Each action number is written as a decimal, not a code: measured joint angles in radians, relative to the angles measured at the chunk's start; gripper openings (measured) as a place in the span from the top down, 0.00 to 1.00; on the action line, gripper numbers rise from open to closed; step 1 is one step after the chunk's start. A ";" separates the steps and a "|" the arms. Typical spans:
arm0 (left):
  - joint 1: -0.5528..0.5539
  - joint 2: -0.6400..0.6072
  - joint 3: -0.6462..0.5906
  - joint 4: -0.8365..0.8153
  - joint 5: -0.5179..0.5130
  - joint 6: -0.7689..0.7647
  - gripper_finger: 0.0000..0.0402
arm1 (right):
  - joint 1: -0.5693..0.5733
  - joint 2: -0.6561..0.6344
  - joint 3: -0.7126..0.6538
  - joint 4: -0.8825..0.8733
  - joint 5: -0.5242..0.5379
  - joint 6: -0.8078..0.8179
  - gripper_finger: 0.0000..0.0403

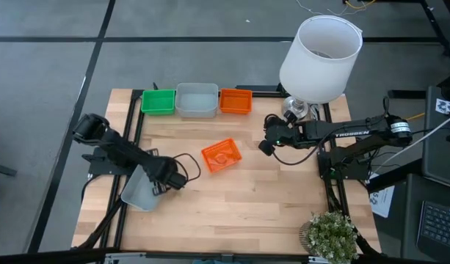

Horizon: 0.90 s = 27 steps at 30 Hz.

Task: Stack baskets by color
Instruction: Move the bottom bins to the top of the table

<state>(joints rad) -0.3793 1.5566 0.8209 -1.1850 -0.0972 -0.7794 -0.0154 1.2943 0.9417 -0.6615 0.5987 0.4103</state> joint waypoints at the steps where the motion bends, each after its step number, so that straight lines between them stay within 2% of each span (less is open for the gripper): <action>1: 0.016 -0.007 -0.012 0.010 -0.044 0.014 1.00 | 0.000 0.000 0.000 0.001 0.000 0.000 0.67; 4: 0.092 -0.019 -0.065 0.094 -0.108 0.108 1.00 | 0.000 0.000 0.000 0.003 0.000 0.000 0.67; 9: 0.246 -0.041 -0.137 0.347 -0.159 0.361 1.00 | 0.000 0.000 0.000 0.006 0.000 -0.005 0.67; 15: 0.438 -0.030 -0.092 0.616 -0.275 0.693 1.00 | 0.000 0.000 0.000 0.006 0.000 -0.005 0.67; 19: 0.541 -0.033 -0.037 0.815 -0.259 0.879 1.00 | 0.000 0.000 0.000 0.006 0.001 -0.005 0.67; 23: 0.611 -0.033 0.000 0.939 -0.191 0.944 1.00 | 0.000 -0.001 0.000 -0.004 0.000 -0.005 0.67; 27: 0.629 -0.034 0.034 0.941 -0.186 0.922 1.00 | 0.000 -0.001 0.000 -0.011 0.000 -0.004 0.67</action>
<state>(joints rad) 0.2497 1.5227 0.8550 -0.2442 -0.2834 0.1422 -0.0154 1.2938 0.9417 -0.6728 0.5987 0.4066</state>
